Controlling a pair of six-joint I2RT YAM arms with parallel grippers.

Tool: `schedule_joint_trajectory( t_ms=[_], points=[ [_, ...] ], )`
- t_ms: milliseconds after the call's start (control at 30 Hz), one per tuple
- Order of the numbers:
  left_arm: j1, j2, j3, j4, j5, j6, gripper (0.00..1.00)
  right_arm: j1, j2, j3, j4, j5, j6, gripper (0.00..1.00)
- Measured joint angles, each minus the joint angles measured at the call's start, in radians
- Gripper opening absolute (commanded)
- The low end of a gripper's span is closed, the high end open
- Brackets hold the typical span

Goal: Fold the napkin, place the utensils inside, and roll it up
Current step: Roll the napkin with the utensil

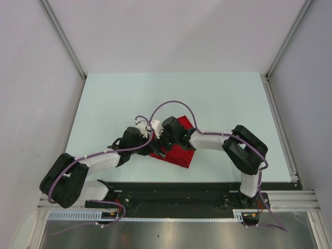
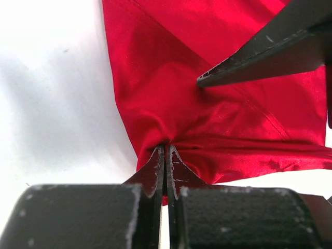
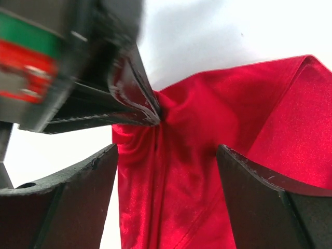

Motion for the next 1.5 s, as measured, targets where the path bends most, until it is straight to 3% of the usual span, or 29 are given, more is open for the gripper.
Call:
schedule_joint_trajectory(
  t_ms=[600,967,1333,1500],
  points=[
    [0.01,-0.008,0.0,-0.012,0.008,-0.035,0.0,0.006,0.038,0.052,-0.134,-0.05,-0.005,0.77],
    [0.014,-0.013,0.0,-0.016,0.016,-0.048,0.0,0.043,0.031,0.037,-0.115,0.093,0.034,0.79],
    [0.014,-0.011,0.001,-0.016,0.043,-0.041,0.0,0.074,-0.218,-0.137,-0.031,0.243,0.05,0.79],
    [0.014,-0.003,0.011,-0.019,0.044,-0.042,0.0,0.08,-0.235,-0.137,-0.016,0.239,0.068,0.67]
  ],
)
